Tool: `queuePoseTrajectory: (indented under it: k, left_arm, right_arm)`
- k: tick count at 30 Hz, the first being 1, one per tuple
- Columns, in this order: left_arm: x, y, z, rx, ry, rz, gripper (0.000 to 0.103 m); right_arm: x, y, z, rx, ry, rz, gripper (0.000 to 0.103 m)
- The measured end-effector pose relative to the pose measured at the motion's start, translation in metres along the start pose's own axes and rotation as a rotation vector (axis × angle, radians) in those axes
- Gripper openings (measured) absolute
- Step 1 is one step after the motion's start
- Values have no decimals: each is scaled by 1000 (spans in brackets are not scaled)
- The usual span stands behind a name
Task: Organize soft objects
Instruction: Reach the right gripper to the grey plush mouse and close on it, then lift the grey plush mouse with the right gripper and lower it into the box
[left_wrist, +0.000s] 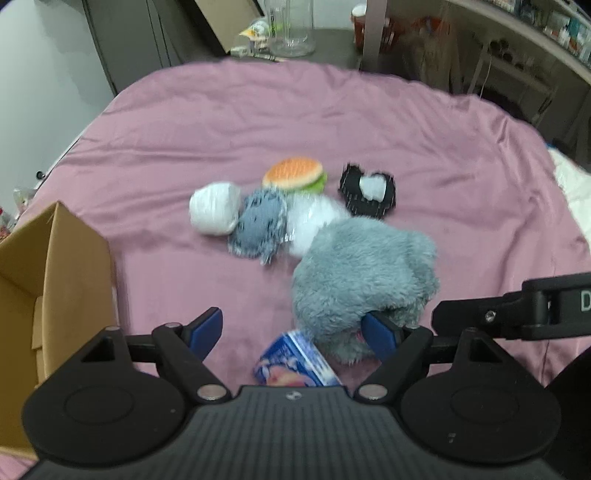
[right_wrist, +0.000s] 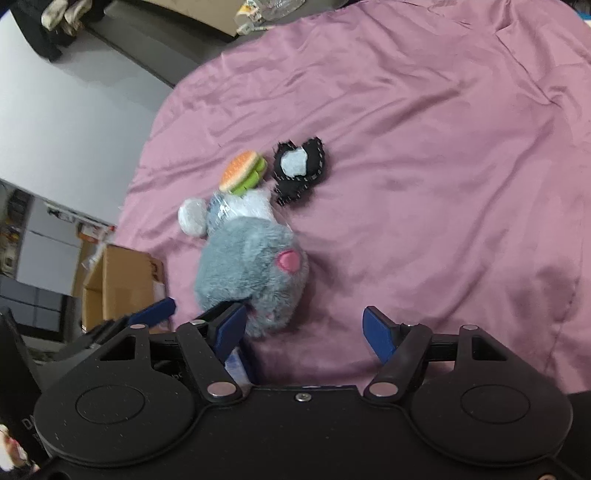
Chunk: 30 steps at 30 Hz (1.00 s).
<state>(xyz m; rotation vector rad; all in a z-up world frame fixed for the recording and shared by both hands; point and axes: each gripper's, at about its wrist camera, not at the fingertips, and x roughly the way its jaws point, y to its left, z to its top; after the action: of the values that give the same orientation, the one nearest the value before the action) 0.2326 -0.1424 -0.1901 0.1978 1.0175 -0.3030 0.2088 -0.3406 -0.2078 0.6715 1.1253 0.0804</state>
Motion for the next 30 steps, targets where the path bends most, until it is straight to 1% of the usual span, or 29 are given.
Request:
queuePoseTrajectory:
  k: [1, 3, 4, 6, 8, 10, 14, 16, 17, 18, 20, 22, 26, 30]
  left_arm:
    - [1, 1, 2, -3, -8, -11, 82]
    - [3, 3, 3, -12, -25, -33, 80]
    - [3, 3, 3, -15, -33, -46, 74]
    - [4, 5, 4, -26, -46, -75, 66]
    - [4, 5, 4, -33, -58, -95, 56]
    - [5, 6, 5, -42, -68, -114, 52]
    - [7, 9, 7, -74, -81, -171, 42]
    - [9, 12, 7, -94, -91, -203, 40]
    - [10, 13, 7, -102, -97, -213, 37]
    - [11, 13, 7, -115, -97, -221, 37]
    - [13, 16, 7, -138, -93, -225, 36]
    - [12, 19, 7, -158, -96, -234, 34]
    - [3, 20, 9, -163, -113, -236, 32]
    - [-13, 22, 8, -156, -136, -233, 31]
  right_arm:
    - [1, -1, 2, 11, 3, 21, 60]
    - [6, -4, 5, 38, 16, 64, 55]
    - [9, -5, 8, 53, 23, 81, 53]
    - [13, -8, 12, 75, 23, 101, 51]
    - [16, -11, 16, 99, 15, 115, 51]
    - [20, -14, 19, 117, 16, 114, 50]
    - [30, -12, 26, 124, 32, 164, 46]
    - [37, -11, 30, 126, 38, 166, 35]
    - [40, -11, 32, 128, 37, 166, 35]
    - [42, -11, 33, 130, 37, 166, 32]
    - [43, -10, 33, 130, 31, 175, 30]
    - [38, -9, 32, 124, 13, 185, 25]
    - [29, -6, 30, 104, -20, 193, 23]
    - [19, 6, 25, 55, -52, 196, 21]
